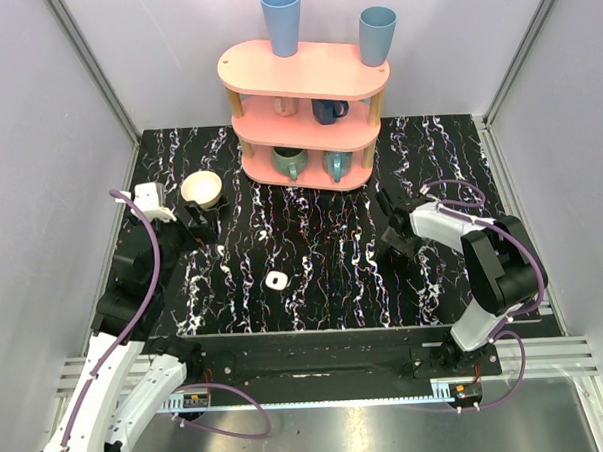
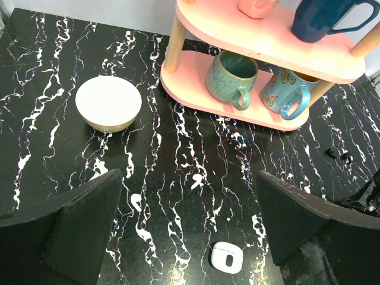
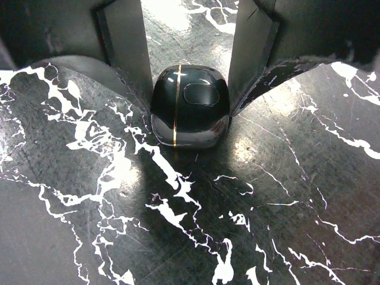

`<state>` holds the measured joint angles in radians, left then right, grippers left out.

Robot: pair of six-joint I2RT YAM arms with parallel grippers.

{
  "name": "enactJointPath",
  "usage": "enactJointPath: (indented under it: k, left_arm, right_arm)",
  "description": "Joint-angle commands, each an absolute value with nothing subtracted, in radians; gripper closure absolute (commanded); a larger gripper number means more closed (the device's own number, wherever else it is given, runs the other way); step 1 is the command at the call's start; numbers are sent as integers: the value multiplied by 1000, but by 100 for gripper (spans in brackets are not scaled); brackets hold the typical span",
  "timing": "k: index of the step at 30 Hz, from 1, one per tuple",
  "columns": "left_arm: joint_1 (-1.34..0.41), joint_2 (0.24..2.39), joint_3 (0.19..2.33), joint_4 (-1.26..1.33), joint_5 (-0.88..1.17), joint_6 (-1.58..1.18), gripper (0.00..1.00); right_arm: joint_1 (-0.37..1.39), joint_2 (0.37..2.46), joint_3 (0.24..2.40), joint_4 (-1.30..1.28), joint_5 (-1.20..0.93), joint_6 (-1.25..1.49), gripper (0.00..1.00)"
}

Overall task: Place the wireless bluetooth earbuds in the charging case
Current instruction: Pick up the charging case from the center of the board.

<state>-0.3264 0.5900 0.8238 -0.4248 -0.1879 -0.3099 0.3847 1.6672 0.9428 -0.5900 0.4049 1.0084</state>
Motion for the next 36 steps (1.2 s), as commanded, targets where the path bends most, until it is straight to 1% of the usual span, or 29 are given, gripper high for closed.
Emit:
enactJointPath:
  k: [1,5,7,9,10,12,13,18,19,22,23,25,29,33,34,36]
  left_arm:
    - [-327,584,831,-391,-192,-301,1]
    - [-327,584,836,-391,-192,-299,1]
    - [-327,584,838,-393,-190,-298,1]
    - [-327,584,839,-391,-180,-296,1]
    - [-327,587,841,-391,-173,-295,1]
    - [-327,592,847,-394,-154,-288,1]
    - [-327,598,850,-397,-147,-287,1]
    - [-327,621,876,-417,-98,-278,1]
    - [-327,630,880,-420,-85,-275,1]
    - [-327,652,903,-428,-43,-273,1]
    - [-327,656,908,-429,-29,-273,1]
    - [-327,670,925,-431,18,-268,1]
    - [-327,698,962,-434,121,-255,1]
    - [-327,748,994,-436,265,-255,1]
    - [-327,759,1008,-436,287,-255,1]
    - [-327,791,1020,-436,354,-259,1]
  right_arm:
    - [394,1697,902,-549,344,1002,46]
    - [394,1692,896,-545,348,962,51]
    - [394,1687,893,-529,318,913,57]
    - [396,1674,887,-477,275,803,62]
    - [396,1661,874,-453,218,755,65]
    - [396,1608,856,-379,148,614,68]
    - [397,1583,845,-364,91,579,77]
    - [403,1382,839,-285,-113,378,82]
    - [408,1356,847,-284,-179,344,81]
    - [420,1270,880,-284,-289,240,80]
    - [423,1235,888,-281,-311,195,88]
    - [443,1197,905,-276,-365,126,92]
    - [480,1076,905,-238,-368,13,90]
    - [532,976,858,-189,-362,-185,98]
    - [560,956,845,-178,-368,-280,100]
    - [583,907,813,-155,-389,-365,100]
